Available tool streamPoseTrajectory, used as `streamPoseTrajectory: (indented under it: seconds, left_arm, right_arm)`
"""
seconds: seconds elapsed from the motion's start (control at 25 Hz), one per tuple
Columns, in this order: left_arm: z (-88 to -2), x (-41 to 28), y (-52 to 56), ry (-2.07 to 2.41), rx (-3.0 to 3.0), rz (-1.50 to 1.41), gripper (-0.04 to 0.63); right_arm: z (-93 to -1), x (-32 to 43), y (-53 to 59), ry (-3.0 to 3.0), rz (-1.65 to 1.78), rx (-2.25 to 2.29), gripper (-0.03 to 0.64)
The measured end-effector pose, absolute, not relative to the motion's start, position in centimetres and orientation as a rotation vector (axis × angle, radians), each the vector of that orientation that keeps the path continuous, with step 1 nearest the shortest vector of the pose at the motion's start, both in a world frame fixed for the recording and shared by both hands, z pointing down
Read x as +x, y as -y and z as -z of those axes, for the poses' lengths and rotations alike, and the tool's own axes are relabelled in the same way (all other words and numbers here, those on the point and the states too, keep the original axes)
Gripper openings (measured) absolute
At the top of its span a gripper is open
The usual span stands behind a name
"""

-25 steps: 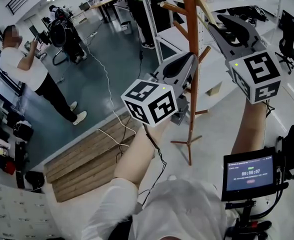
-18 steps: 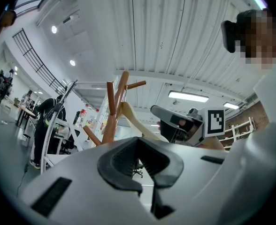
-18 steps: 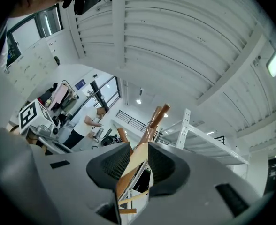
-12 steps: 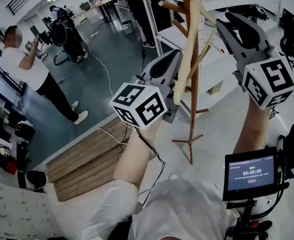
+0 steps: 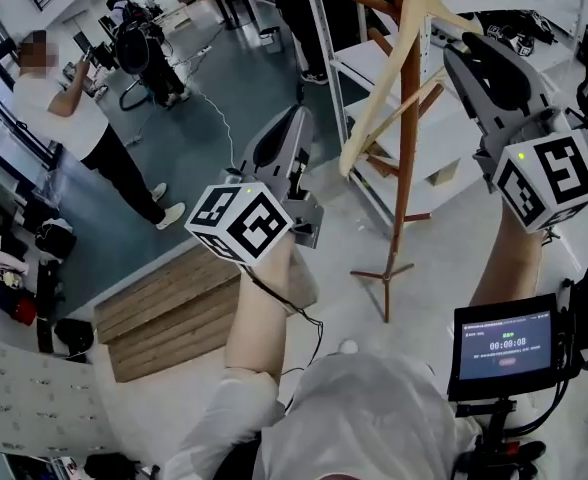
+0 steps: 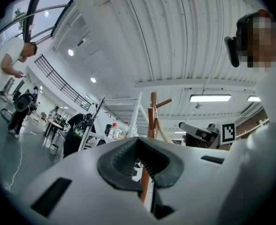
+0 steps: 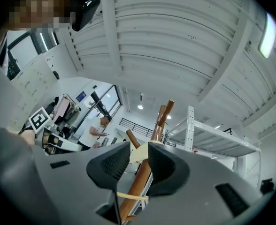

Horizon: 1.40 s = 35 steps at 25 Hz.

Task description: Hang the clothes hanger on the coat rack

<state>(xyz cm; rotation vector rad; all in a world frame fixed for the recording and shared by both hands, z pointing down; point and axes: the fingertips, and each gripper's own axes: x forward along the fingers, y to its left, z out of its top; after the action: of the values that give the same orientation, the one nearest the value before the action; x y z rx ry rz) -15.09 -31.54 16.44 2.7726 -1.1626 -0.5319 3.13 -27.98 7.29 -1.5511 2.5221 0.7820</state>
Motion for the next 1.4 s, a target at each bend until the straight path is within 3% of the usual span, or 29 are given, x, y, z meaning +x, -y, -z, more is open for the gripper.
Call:
streamPoseTrajectory:
  seconds: [0.44,0.88,1.08,1.4]
  left_arm:
    - [-15.1,-19.2,25.7,1.279,2.74,0.626,0.005]
    - [-13.2,-17.8,22.2,1.266,2.846,0.596,0.005]
    - [-11.9,-14.5,20.2,1.089,2.978,0.593,0.005]
    - [-12.1,-4.9,19.2,0.819,3.071,0.562,0.005]
  right_arm:
    - [-9.5,0.4,28.6,-2.563,-0.602,-1.396,0.1]
    - [-10.9,-1.8,27.9,-2.599,-0.484,-1.204,0.099]
    - [-12.5,0.2,27.1,-2.547,-0.416,-1.241,0.098]
    - [-13.6,10.1,23.3,-2.46,-0.418,-1.447,0.098]
